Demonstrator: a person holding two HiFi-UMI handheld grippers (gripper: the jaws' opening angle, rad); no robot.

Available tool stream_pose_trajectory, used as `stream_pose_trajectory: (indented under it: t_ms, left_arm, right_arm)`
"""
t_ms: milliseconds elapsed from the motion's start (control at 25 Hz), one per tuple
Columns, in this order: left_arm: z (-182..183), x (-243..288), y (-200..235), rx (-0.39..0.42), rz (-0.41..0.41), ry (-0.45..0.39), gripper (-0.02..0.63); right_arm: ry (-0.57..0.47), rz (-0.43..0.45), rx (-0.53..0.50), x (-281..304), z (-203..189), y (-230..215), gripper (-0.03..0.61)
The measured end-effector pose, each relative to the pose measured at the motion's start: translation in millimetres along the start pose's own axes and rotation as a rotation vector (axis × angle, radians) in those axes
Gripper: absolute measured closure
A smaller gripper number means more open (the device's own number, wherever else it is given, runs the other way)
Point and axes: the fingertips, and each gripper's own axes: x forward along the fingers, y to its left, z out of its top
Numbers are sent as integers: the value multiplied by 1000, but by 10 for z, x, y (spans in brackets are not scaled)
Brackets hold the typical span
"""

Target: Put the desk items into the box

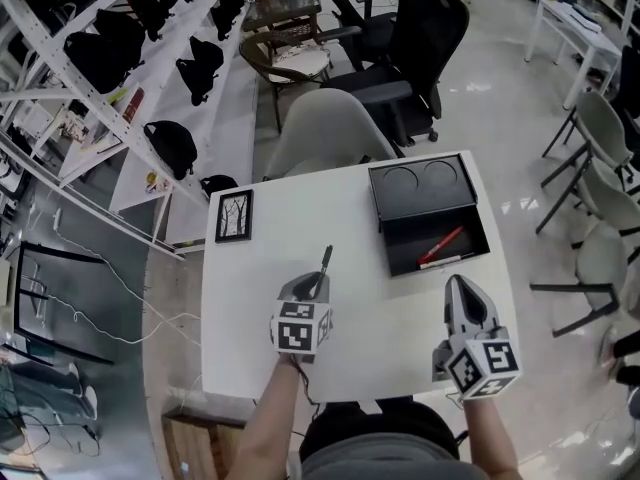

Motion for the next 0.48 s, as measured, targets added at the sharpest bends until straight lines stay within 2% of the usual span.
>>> stream_pose_trajectory:
  t_ms: [200, 480]
  left_arm:
    - [422, -77, -132, 42, -15, -91, 569]
    - [857, -81, -384, 84, -50, -171, 569]
  right_arm:
    - [-11, -18, 1, -57, 28, -83, 575]
    - [-41, -44, -3, -156, 151, -209, 575]
